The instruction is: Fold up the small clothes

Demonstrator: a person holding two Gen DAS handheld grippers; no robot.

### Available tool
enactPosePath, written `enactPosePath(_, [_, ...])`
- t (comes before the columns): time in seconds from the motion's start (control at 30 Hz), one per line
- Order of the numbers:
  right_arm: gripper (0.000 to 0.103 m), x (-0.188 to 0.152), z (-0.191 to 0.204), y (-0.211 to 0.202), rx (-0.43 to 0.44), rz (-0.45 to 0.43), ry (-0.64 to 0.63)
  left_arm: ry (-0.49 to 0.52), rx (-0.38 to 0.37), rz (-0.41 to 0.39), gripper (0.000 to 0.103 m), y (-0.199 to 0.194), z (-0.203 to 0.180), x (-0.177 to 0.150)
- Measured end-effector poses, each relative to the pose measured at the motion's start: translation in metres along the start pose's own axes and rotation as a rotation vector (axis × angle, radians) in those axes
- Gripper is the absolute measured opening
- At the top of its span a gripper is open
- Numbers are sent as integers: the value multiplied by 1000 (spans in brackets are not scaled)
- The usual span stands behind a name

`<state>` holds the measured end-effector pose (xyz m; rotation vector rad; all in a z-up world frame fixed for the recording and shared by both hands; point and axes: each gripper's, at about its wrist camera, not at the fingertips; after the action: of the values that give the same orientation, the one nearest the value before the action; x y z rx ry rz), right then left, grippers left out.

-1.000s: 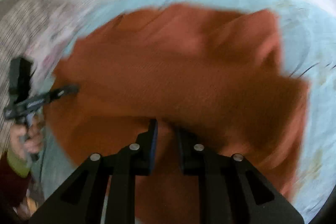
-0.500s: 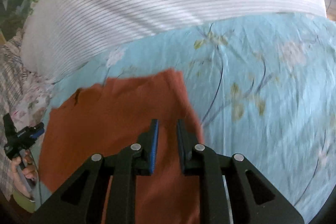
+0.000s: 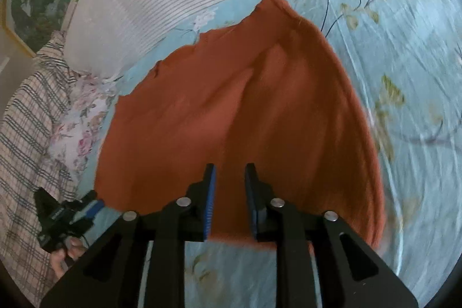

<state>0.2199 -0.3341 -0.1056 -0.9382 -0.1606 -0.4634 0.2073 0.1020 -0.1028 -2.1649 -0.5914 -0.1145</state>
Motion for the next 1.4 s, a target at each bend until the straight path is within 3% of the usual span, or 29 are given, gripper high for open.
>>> enactPosePath(0.03, [40,-5,2,-3,12,-5,-1,-11,-3,0,53,0,2,-5])
enactPosePath(0.1, [45,-10,3,-7,13,-15,-2,-33,1,-3,55,1,5,-14])
enactPosePath(0.27, [45,-20,4,-11,24,-6,14,-73,-39,0,56,8,14,-15])
enactPosePath(0.6, [46,-22,8,-11,34,-9,10,-142,-39,-84,51,27,19,30])
enactPosePath(0.7, [46,-19,5,-7,40,-4,15,-147,-6,-116,38,33,20,44])
enactPosePath(0.77, [46,-15,2,-6,43,-3,21,-152,-1,-111,20,37,20,51])
enactPosePath(0.83, [46,-14,1,-8,49,-6,20,-151,-14,-110,13,37,16,54])
enactPosePath(0.9, [46,-12,0,-12,49,-16,16,-78,31,-140,11,30,-5,52])
enactPosePath(1.0, [46,-4,-3,-20,63,-28,12,36,35,-160,10,21,-38,46])
enactPosePath(1.13, [46,11,-10,-28,90,-36,21,257,59,-145,10,25,-109,29])
enactPosePath(1.2, [46,18,-11,-29,111,-30,18,366,107,-137,10,37,-141,14])
enactPosePath(1.27, [46,27,-12,-26,136,-8,14,488,203,-133,10,59,-173,-8])
enactPosePath(1.4, [48,47,-4,-8,191,59,-9,640,304,-106,10,101,-196,-44])
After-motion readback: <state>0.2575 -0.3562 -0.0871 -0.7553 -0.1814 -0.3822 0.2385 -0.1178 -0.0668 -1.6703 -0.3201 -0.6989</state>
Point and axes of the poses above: each gripper's, at about its wrist camera, not at the fingertips, and y roughly the way its jaws point, z to its left, x to its top, and after that the axes turned 14 degrees about z, right-handed
